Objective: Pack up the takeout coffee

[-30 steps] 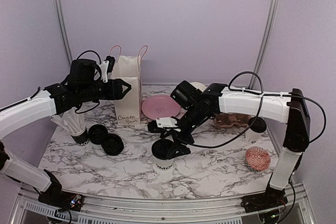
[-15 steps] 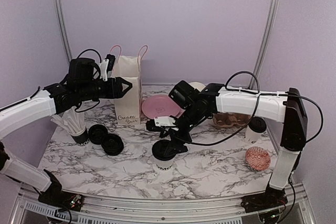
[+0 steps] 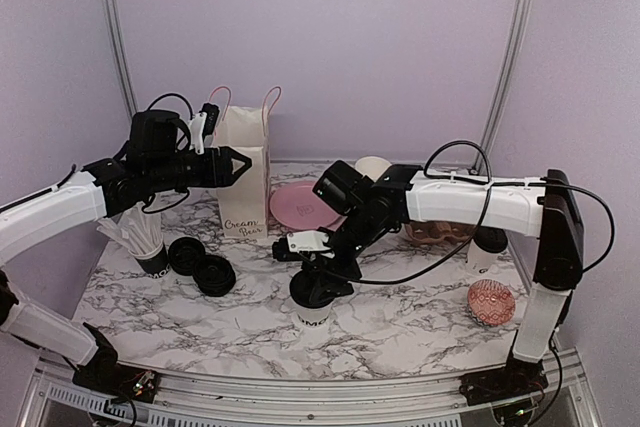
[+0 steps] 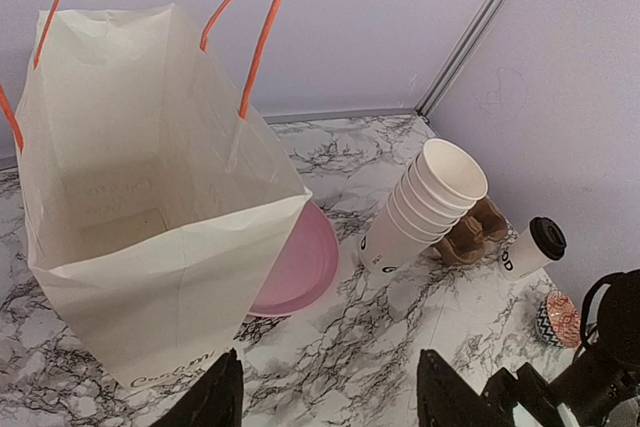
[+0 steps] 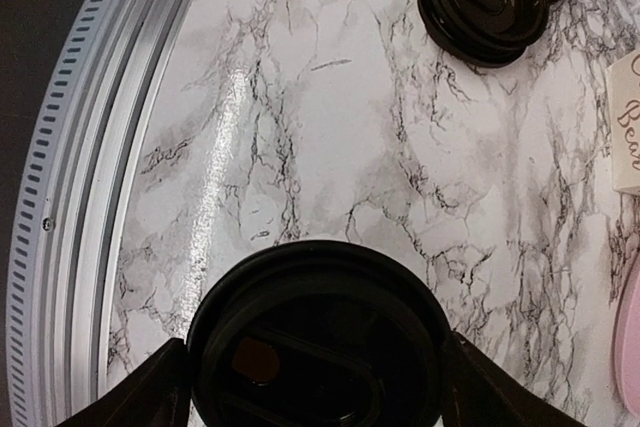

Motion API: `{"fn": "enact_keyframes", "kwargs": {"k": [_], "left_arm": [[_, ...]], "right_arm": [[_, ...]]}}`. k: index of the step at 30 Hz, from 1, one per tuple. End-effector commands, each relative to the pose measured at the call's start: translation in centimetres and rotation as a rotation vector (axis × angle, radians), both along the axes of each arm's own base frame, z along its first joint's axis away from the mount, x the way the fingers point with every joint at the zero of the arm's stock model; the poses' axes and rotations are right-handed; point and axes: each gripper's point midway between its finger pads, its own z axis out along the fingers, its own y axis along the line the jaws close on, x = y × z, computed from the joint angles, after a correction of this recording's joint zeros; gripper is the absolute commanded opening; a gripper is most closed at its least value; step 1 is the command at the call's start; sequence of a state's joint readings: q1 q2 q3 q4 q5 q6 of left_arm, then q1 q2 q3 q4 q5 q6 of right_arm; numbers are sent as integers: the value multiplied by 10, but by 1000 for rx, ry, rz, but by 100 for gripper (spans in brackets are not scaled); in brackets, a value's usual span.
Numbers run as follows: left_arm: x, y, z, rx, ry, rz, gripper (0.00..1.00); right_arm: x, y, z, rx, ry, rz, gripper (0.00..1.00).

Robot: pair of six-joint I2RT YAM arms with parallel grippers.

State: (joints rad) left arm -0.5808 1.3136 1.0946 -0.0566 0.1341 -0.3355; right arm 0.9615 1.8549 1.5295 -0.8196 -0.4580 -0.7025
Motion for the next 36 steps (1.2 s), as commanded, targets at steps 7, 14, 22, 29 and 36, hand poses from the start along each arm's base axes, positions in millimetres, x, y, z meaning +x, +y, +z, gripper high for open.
{"fn": "enact_keyframes", "kwargs": {"k": [7,14,22,29,36], "left_arm": [[1,3,12,-16,-23,0,59],[3,8,15,-11,-30,12,59],[6,14,17,-9,-36,25,59],[9,19,17,-11,-31,33,59],[12,20,16,-25,-17,32,59]], "right_arm": [[4,3,8,0,-19,-17,71],[12,-19,23,5,-34,-72,70],[52,-93,33,19,30,-274,70],[105,-183,50,24,-16,-569,70],[155,-255,78,10,-81,-805,70]]}}
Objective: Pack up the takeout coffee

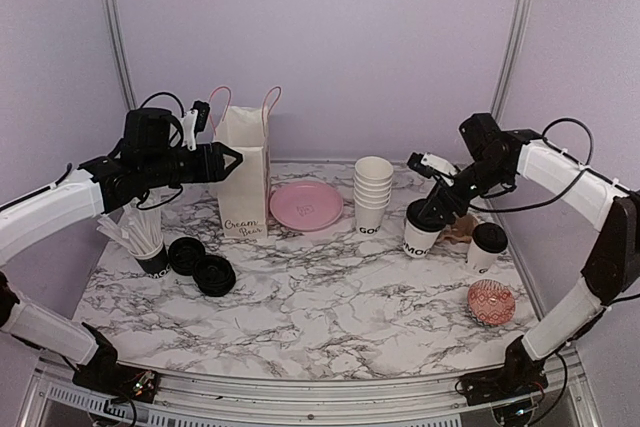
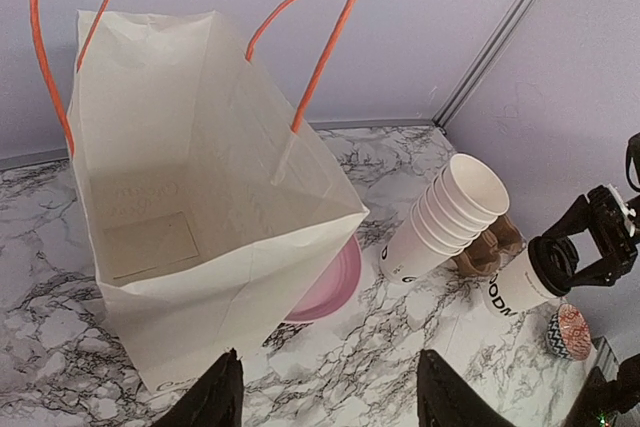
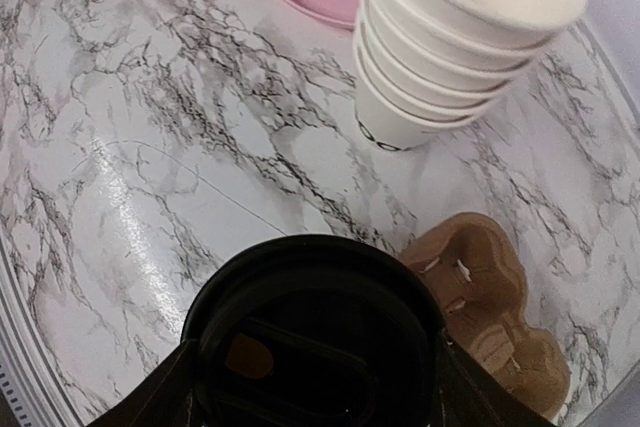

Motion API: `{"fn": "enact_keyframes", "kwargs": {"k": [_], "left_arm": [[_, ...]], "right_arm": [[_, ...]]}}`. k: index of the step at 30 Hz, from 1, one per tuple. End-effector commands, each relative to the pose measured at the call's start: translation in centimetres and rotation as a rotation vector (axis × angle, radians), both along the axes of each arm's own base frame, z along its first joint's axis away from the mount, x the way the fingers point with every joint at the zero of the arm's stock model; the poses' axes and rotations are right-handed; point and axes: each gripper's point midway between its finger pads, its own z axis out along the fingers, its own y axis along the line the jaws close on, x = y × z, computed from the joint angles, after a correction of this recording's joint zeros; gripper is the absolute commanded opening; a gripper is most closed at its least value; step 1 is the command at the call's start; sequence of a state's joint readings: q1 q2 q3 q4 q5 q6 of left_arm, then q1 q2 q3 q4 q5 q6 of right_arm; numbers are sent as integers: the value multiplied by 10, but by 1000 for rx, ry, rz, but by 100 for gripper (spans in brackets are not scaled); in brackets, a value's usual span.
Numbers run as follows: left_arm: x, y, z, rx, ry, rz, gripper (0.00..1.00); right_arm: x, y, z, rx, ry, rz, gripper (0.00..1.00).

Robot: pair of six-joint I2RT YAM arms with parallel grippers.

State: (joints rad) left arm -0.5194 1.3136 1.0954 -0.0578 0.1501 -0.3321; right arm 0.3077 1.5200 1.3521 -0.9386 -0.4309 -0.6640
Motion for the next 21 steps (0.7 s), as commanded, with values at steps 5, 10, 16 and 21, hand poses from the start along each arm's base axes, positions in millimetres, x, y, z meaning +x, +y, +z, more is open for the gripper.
{"fn": "enact_keyframes", "kwargs": {"k": [5,10,16,21], "left_arm": [[-2,0,17,-28,-18,-17,59],[-3,1,20,-34,-23,-18,59],[-5,0,24,-40,-28,-30,59],[-7,5,30,-31,-50,-21,59]], "right_arm": [[66,-59,47,13,-84,-262,70],[113,-83,55,-5,-136,-396,70],[163,-99,52,-32,-168,-485,70],[185,-100,34,-40,-149,-496,70]]}}
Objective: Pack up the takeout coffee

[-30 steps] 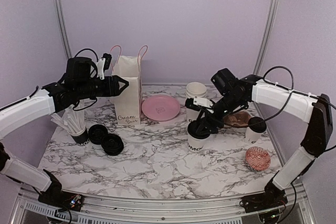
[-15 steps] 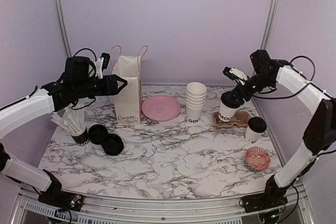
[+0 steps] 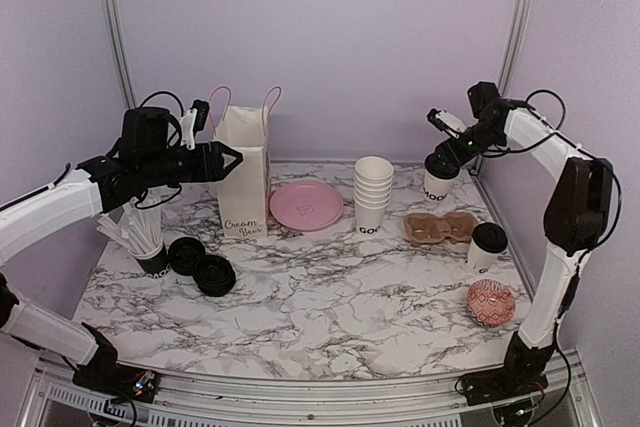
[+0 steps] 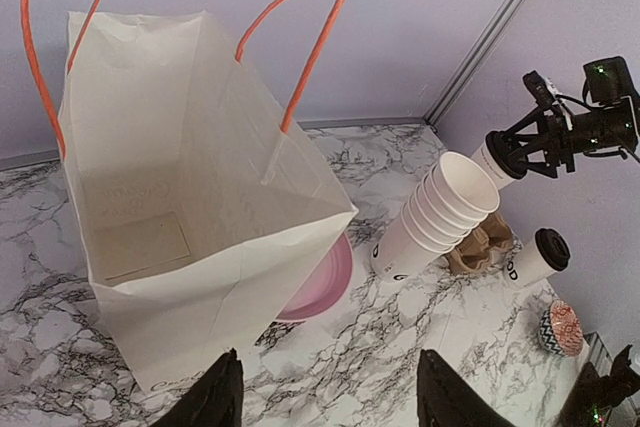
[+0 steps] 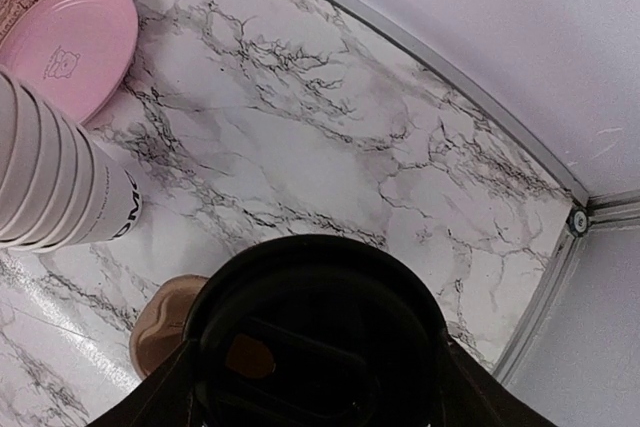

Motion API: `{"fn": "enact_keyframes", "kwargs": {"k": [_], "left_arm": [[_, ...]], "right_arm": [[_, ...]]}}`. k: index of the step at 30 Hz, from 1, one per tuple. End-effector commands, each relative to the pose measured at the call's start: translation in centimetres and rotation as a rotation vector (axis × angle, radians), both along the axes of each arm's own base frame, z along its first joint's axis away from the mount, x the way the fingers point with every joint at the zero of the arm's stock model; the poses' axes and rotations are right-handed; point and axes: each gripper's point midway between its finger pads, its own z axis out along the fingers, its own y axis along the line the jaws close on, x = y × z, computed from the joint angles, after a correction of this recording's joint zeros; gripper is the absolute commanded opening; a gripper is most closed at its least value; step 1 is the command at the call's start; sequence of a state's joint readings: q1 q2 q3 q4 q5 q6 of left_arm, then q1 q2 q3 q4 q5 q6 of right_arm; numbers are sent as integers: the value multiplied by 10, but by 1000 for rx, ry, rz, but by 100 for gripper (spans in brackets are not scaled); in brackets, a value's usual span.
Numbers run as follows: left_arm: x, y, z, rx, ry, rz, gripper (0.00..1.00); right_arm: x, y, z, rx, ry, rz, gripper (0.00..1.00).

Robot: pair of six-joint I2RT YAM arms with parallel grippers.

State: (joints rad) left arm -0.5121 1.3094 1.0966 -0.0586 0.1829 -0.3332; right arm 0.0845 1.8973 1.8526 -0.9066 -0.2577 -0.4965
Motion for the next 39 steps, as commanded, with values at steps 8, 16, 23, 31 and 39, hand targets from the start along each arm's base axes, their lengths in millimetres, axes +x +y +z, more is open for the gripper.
{"fn": "enact_keyframes", "kwargs": {"k": [8,16,23,31,39], "left_arm": [[-8,7,32,-12,-60,-8,59],[-10,6,34,-18,-60,-18,59],[-11,5,34,-21,-58,-24,59],[-10,4,33,-15,-53,-27,59],[-12,25,63,-26,-89,75,55]], "right_arm": [[38,-9,-20,-8,-18,-59,71],[39,-7,-46,7,38,-67,72],[38,-1,-71,45,108,-72,72],[37,3,-56,82,87,-79,98],[15,4,-23,152,-13,-121,99]]}}
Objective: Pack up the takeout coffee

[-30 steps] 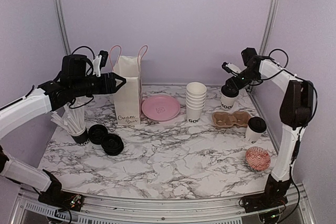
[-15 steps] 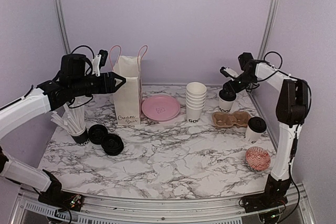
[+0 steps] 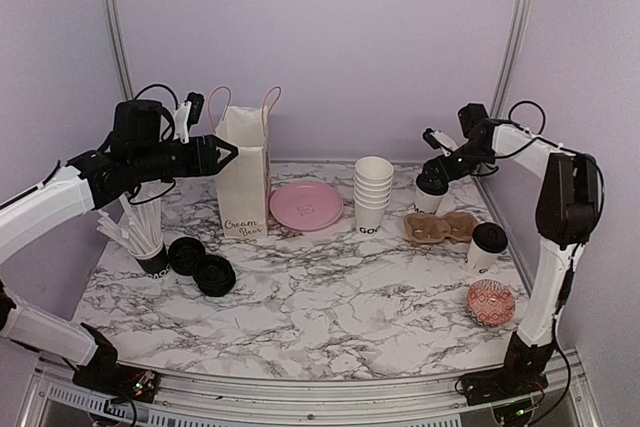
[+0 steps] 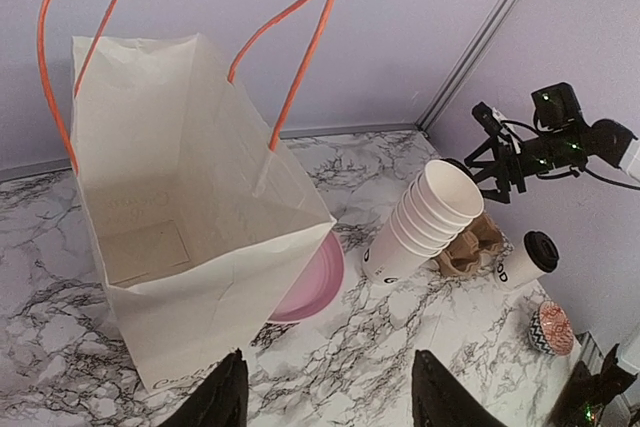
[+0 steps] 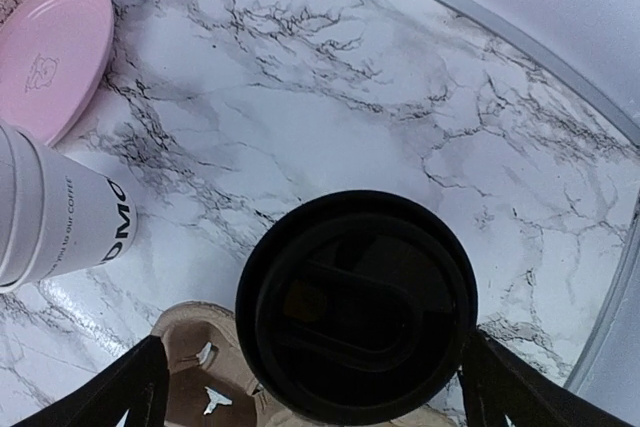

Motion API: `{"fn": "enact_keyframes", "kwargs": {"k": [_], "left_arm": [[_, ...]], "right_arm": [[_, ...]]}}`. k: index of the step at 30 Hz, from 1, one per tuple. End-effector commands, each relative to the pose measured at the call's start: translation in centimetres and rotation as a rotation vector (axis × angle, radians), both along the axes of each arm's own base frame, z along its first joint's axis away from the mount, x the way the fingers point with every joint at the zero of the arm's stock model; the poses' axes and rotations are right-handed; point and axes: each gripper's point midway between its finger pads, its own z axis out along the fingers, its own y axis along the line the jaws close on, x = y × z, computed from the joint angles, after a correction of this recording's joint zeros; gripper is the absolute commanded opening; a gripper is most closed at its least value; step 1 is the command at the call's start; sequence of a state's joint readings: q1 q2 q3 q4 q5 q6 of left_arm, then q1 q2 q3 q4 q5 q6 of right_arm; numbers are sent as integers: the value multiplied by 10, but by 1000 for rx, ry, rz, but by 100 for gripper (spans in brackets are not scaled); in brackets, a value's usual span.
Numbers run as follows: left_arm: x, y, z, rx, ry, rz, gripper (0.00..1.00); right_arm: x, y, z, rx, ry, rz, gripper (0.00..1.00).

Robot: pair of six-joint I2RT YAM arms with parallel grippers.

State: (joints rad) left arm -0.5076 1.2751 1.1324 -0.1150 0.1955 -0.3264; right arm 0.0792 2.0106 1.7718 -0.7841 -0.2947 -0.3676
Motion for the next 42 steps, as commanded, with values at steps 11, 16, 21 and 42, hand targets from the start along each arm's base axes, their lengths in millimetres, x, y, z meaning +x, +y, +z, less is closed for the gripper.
{"fn": "enact_keyframes", "kwargs": {"k": [11,16,21,42], "left_arm": [[40,63,82,134,-53,406,58],[67,48,71,200,5,393,60],[86,39,58,250,66,380,60],[135,55,-12,369,231,428,42]], "right_arm": [[-49,31,88,110,-257,75,99],[-83,61,95,98,-277,210,99],[-108,62,98,112,-299,241,99],[-132,68,90,164,-294,290,99]]}}
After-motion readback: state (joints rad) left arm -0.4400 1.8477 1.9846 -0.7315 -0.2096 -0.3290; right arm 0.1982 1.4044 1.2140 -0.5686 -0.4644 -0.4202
